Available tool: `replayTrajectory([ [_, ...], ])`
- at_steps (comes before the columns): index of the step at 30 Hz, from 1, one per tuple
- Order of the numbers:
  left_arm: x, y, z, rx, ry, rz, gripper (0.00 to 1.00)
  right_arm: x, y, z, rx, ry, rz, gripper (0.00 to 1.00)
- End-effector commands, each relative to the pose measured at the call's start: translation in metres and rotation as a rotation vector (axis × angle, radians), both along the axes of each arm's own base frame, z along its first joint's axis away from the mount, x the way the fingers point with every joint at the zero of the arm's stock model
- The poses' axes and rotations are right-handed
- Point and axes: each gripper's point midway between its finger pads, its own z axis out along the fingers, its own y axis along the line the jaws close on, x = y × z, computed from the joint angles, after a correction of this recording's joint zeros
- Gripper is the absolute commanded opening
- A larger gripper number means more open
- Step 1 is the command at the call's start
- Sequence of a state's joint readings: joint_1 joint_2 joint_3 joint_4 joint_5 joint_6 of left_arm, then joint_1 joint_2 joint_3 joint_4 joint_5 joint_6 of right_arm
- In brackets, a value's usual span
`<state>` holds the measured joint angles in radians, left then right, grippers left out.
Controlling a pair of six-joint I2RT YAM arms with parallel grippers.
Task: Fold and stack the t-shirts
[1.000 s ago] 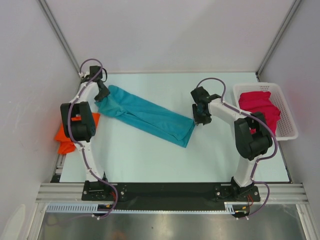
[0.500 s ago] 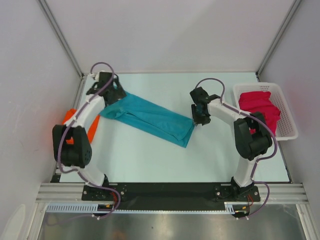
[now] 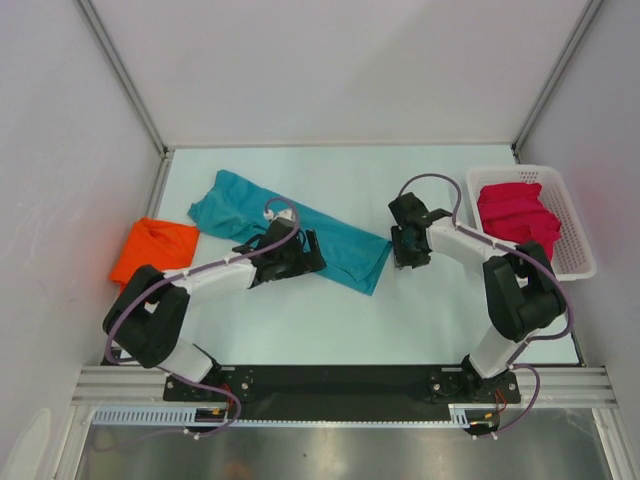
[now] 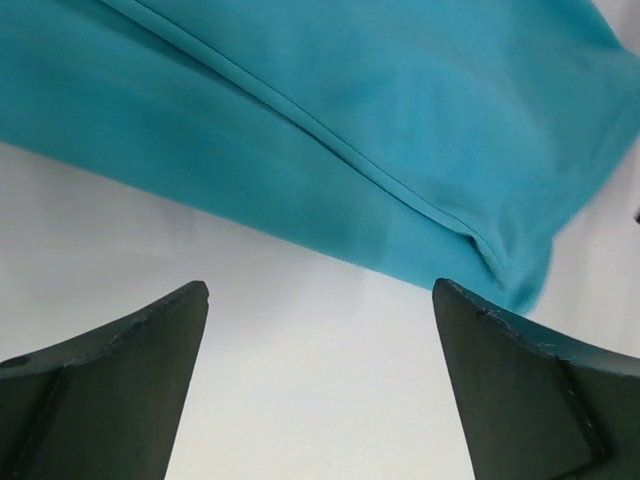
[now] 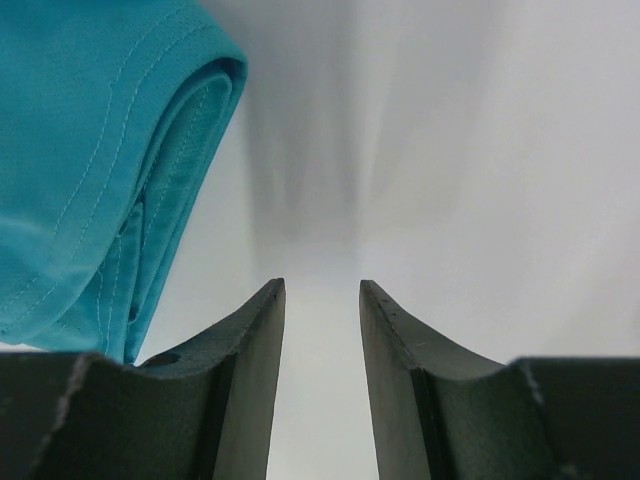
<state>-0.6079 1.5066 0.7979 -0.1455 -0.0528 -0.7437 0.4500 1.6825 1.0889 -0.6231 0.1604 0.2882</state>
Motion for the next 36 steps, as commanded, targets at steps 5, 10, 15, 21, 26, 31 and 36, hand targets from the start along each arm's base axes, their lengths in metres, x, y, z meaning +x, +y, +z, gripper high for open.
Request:
replayTrajectory([
  [5, 0.002, -0.068, 0.034, -0.237, -0.104, 0.003, 1.00, 0.003, -0.001, 0.026, 0.037, -0.096, -0.019, 0.42],
  [10, -0.015, -0.097, 0.028, -0.281, -0.065, -0.002, 1.00, -0.002, -0.012, 0.029, 0.029, -0.105, -0.035, 0.42],
  [15, -0.032, -0.126, 0.023, -0.290, -0.037, -0.026, 1.00, -0.008, -0.022, 0.032, 0.033, -0.109, -0.052, 0.42],
  [21, -0.036, -0.148, 0.020, -0.276, -0.010, -0.042, 1.00, -0.007, -0.025, 0.048, 0.055, -0.137, -0.060, 0.42],
  [26, -0.025, -0.148, 0.018, -0.224, -0.036, -0.030, 1.00, -0.009, -0.030, 0.061, 0.062, -0.155, -0.067, 0.42],
  [31, -0.022, -0.147, 0.010, -0.181, -0.031, -0.031, 1.00, -0.009, -0.033, 0.089, 0.079, -0.200, -0.073, 0.43],
  [36, -0.028, -0.145, 0.004, -0.167, 0.004, -0.041, 1.00, -0.008, -0.035, 0.108, 0.103, -0.242, -0.083, 0.44],
])
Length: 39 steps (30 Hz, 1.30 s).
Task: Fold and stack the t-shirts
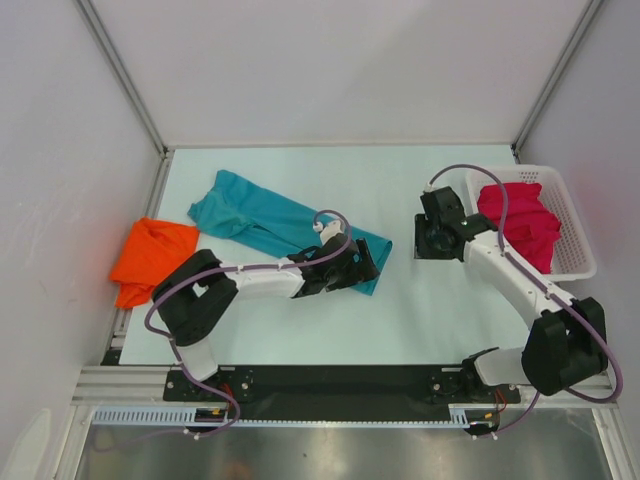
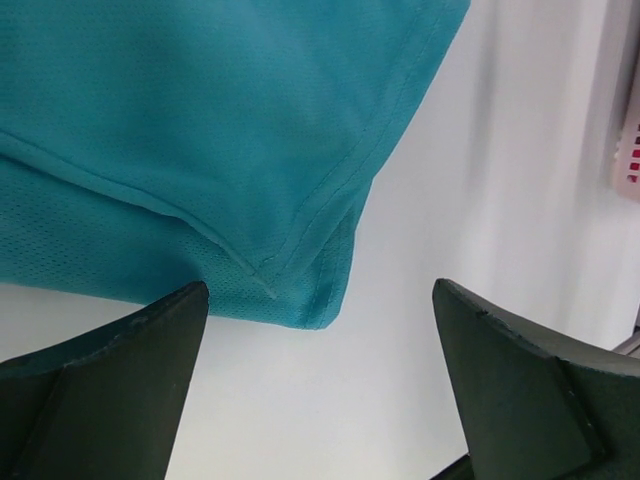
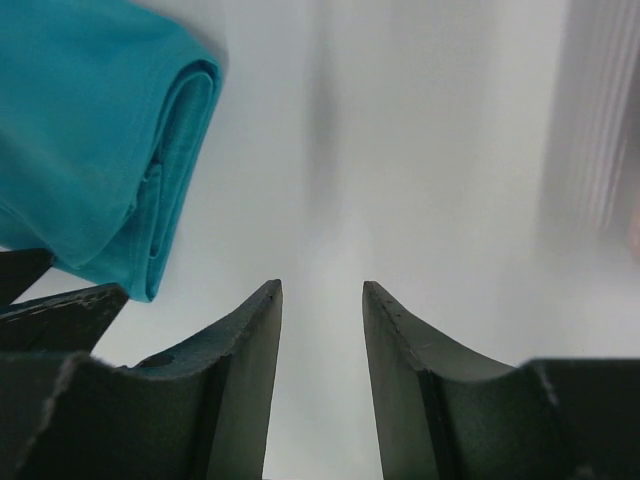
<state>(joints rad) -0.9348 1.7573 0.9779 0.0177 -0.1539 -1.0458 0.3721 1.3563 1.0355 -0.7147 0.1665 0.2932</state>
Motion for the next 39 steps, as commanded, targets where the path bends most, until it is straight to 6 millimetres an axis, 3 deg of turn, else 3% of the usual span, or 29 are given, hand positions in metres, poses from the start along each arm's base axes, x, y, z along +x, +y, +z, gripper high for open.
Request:
replayTrajectory([
  [1, -0.001, 0.003, 0.001, 0.024, 0.006, 0.003, 1.00, 0.007, 0.001, 0.033, 0.036, -0.074, 0.002, 0.44],
  [6, -0.006, 0.024, -0.012, 0.089, 0.021, 0.038, 1.00, 0.009, 0.006, 0.033, 0.052, -0.064, 0.003, 0.44],
  [9, -0.005, 0.031, -0.033, 0.114, 0.073, 0.046, 0.98, 0.010, 0.008, 0.033, 0.060, -0.060, 0.007, 0.43],
  [13, -0.003, 0.032, -0.057, 0.121, 0.139, 0.046, 0.89, 0.009, 0.007, 0.039, 0.051, -0.064, 0.009, 0.43],
  [21, 0.006, 0.033, -0.077, 0.127, 0.178, 0.055, 0.74, 0.011, -0.001, 0.054, 0.023, -0.092, 0.000, 0.44],
  [25, 0.006, 0.032, -0.076, 0.100, 0.193, 0.048, 0.28, 0.012, -0.001, 0.060, 0.024, -0.099, 0.002, 0.44],
  [28, 0.004, 0.032, -0.069, 0.081, 0.187, 0.039, 0.12, 0.012, -0.001, 0.061, 0.031, -0.102, 0.001, 0.44],
  [32, -0.001, 0.029, -0.057, 0.038, 0.172, 0.003, 0.01, 0.013, 0.004, 0.059, 0.046, -0.097, 0.005, 0.44],
  [35, -0.018, 0.028, -0.052, 0.011, 0.188, -0.057, 0.00, 0.015, 0.008, 0.058, 0.065, -0.096, 0.010, 0.44],
  [38, -0.038, 0.036, -0.047, 0.013, 0.191, -0.088, 0.00, 0.017, 0.014, 0.055, 0.082, -0.092, 0.017, 0.44],
  [39, -0.051, 0.045, -0.055, 0.029, 0.212, -0.098, 0.00, 0.018, 0.017, 0.054, 0.092, -0.094, 0.022, 0.44],
])
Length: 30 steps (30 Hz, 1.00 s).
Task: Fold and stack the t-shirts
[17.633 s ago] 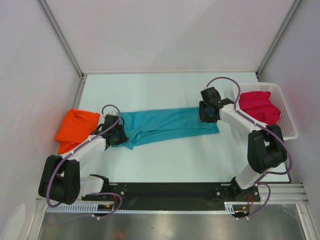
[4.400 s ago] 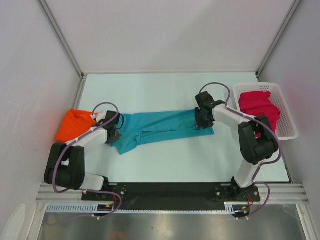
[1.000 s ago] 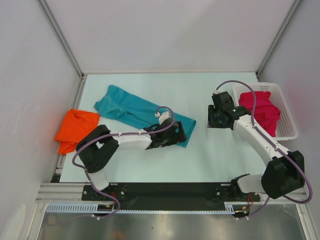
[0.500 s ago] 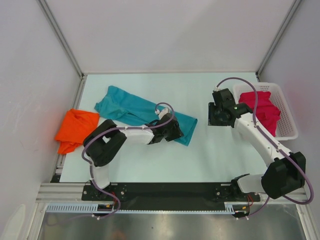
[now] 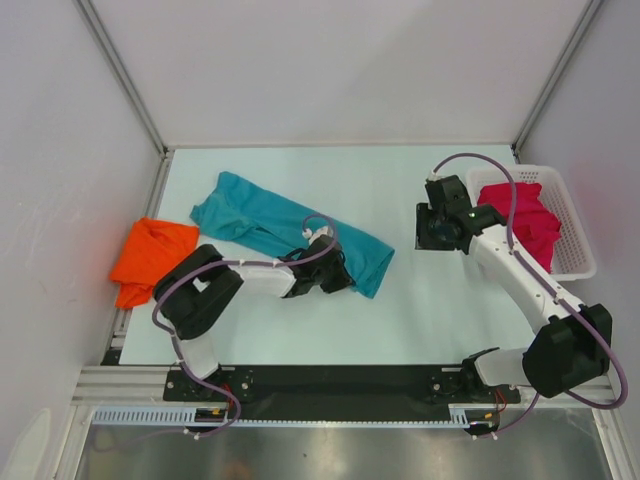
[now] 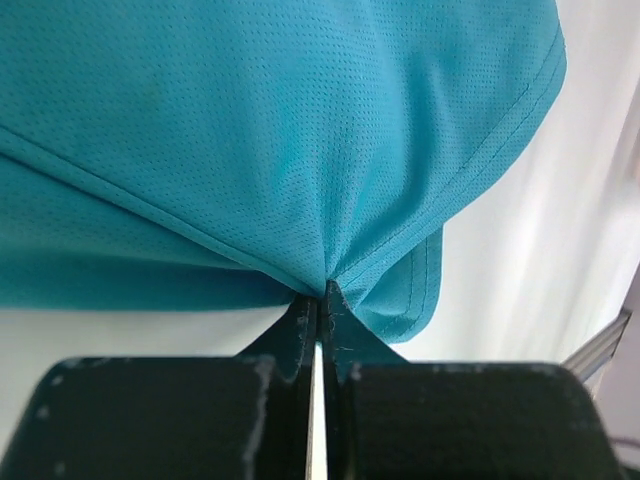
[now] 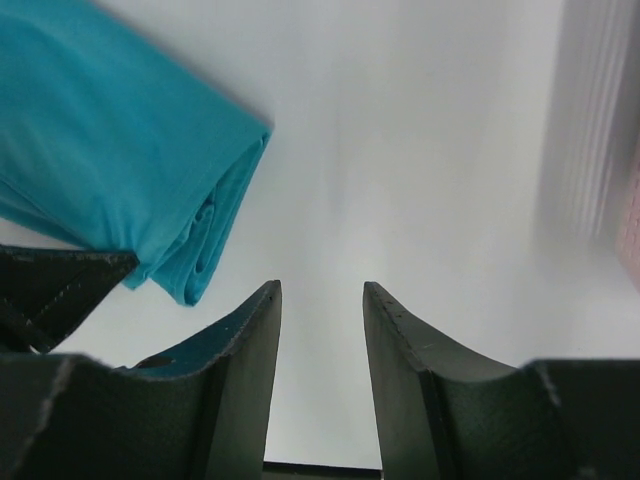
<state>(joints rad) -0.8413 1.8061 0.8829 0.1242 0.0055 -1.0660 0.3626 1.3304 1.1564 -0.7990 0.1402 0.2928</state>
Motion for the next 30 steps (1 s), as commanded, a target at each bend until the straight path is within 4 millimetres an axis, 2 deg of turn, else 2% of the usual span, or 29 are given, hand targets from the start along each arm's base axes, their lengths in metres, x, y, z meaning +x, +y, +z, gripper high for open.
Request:
replayTrajectory([
  [1, -0.056, 0.028, -0.013, 0.065, 0.081, -0.104, 0.00, 0.012, 0.016, 0.008, 0.052, -0.034, 0.024, 0.44],
  [2, -0.063, 0.033, -0.013, 0.066, 0.086, -0.108, 0.00, 0.012, 0.018, 0.006, 0.058, -0.027, 0.029, 0.45],
  [3, -0.078, 0.045, -0.023, 0.092, 0.112, -0.115, 0.00, 0.014, 0.022, 0.002, 0.069, -0.026, 0.038, 0.45],
  [4, -0.083, 0.049, -0.015, 0.076, 0.102, -0.113, 0.00, 0.015, 0.026, -0.002, 0.076, -0.019, 0.042, 0.45],
  [5, -0.090, 0.055, -0.016, 0.072, 0.112, -0.103, 0.00, 0.018, 0.032, -0.010, 0.089, -0.006, 0.057, 0.45],
  [6, -0.105, 0.069, -0.025, 0.089, 0.140, -0.100, 0.00, 0.018, 0.036, -0.016, 0.093, 0.007, 0.063, 0.45],
  [7, -0.108, 0.073, -0.017, 0.059, 0.133, -0.085, 0.00, 0.018, 0.040, -0.022, 0.097, 0.021, 0.070, 0.45],
  [8, -0.120, 0.087, -0.024, 0.070, 0.153, -0.075, 0.00, 0.020, 0.046, -0.032, 0.100, 0.045, 0.080, 0.45],
  [10, -0.129, 0.098, -0.023, 0.058, 0.167, -0.047, 0.00, 0.023, 0.055, -0.039, 0.097, 0.063, 0.095, 0.45],
  [11, -0.131, 0.103, -0.016, 0.028, 0.141, -0.038, 0.00, 0.024, 0.062, -0.048, 0.090, 0.084, 0.112, 0.45],
  [12, -0.139, 0.114, -0.020, 0.058, 0.168, -0.026, 0.00, 0.026, 0.067, -0.050, 0.092, 0.087, 0.118, 0.45],
  [16, -0.148, 0.133, -0.008, 0.039, 0.152, 0.022, 0.00, 0.030, 0.085, -0.059, 0.082, 0.113, 0.147, 0.46],
  [17, -0.147, 0.136, 0.001, 0.007, 0.125, 0.036, 0.00, 0.027, 0.091, -0.061, 0.090, 0.122, 0.155, 0.46],
  [18, -0.153, 0.143, 0.000, 0.022, 0.143, 0.043, 0.00, 0.026, 0.094, -0.064, 0.092, 0.132, 0.159, 0.46],
  [22, -0.152, 0.161, 0.007, 0.000, 0.099, 0.121, 0.00, 0.011, 0.115, -0.069, 0.139, 0.155, 0.188, 0.46],
  [25, -0.153, 0.168, 0.008, -0.020, 0.082, 0.145, 0.01, -0.009, 0.133, -0.074, 0.183, 0.169, 0.221, 0.47],
  [26, -0.155, 0.169, 0.006, -0.019, 0.086, 0.143, 0.01, -0.022, 0.133, -0.083, 0.180, 0.196, 0.229, 0.47],
  [28, -0.158, 0.170, 0.004, -0.015, 0.091, 0.131, 0.01, -0.037, 0.145, -0.084, 0.210, 0.196, 0.246, 0.47],
  [30, -0.159, 0.170, 0.002, -0.009, 0.095, 0.124, 0.04, -0.055, 0.146, -0.096, 0.214, 0.225, 0.246, 0.47],
])
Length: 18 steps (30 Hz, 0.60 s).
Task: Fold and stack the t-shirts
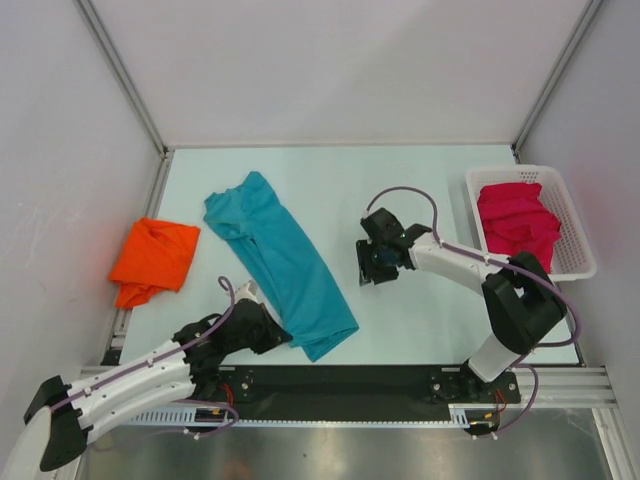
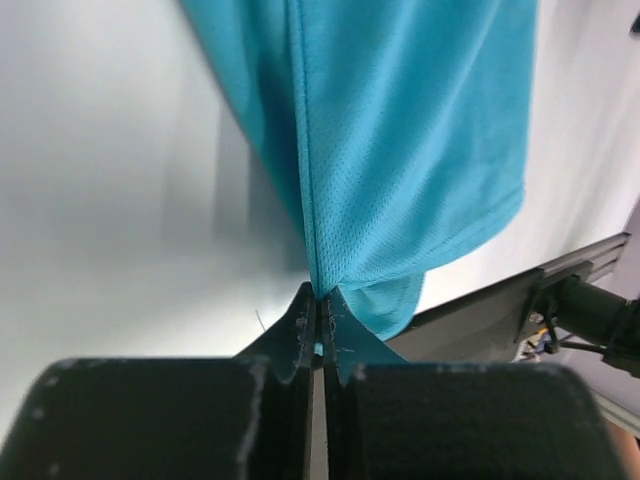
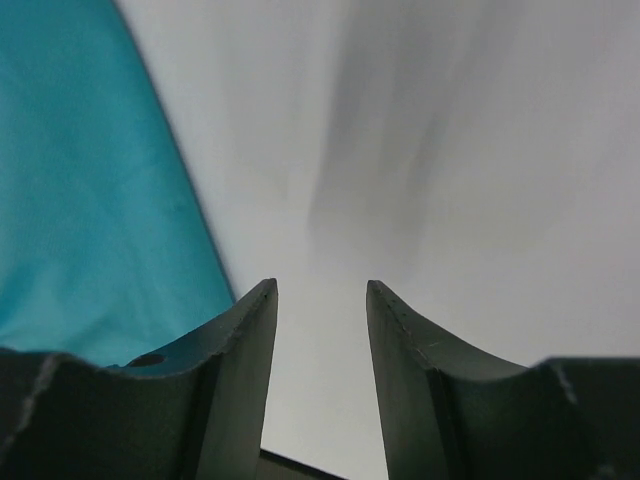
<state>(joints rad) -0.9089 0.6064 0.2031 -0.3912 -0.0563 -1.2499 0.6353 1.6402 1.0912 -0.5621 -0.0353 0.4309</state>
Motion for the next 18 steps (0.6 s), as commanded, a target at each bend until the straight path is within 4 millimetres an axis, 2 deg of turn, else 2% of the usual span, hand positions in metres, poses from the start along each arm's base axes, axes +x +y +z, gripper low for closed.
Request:
replayTrajectory([
  [1, -0.007, 0.009, -0.016, 0.055, 0.041, 0.003, 0.09, -0.034, 0.025, 0.003, 0.101, 0.006, 0.004, 0.47],
  [4, -0.005, 0.000, -0.013, 0.040, 0.028, -0.029, 0.37, -0.052, 0.028, -0.008, 0.097, 0.024, 0.004, 0.47],
  [5, -0.003, -0.004, -0.011, 0.033, 0.020, -0.040, 0.52, -0.056, 0.028, -0.010, 0.093, 0.028, 0.005, 0.47],
  [8, -0.001, -0.009, -0.012, 0.052, 0.026, -0.061, 0.71, -0.062, 0.032, -0.010, 0.088, 0.019, 0.010, 0.47],
  [10, -0.002, -0.010, -0.012, 0.065, 0.030, -0.072, 0.76, -0.065, 0.035, -0.007, 0.087, 0.015, 0.020, 0.47],
  [18, -0.010, -0.009, -0.020, 0.039, 0.055, -0.049, 0.79, -0.070, 0.055, 0.001, 0.111, -0.005, 0.046, 0.47],
])
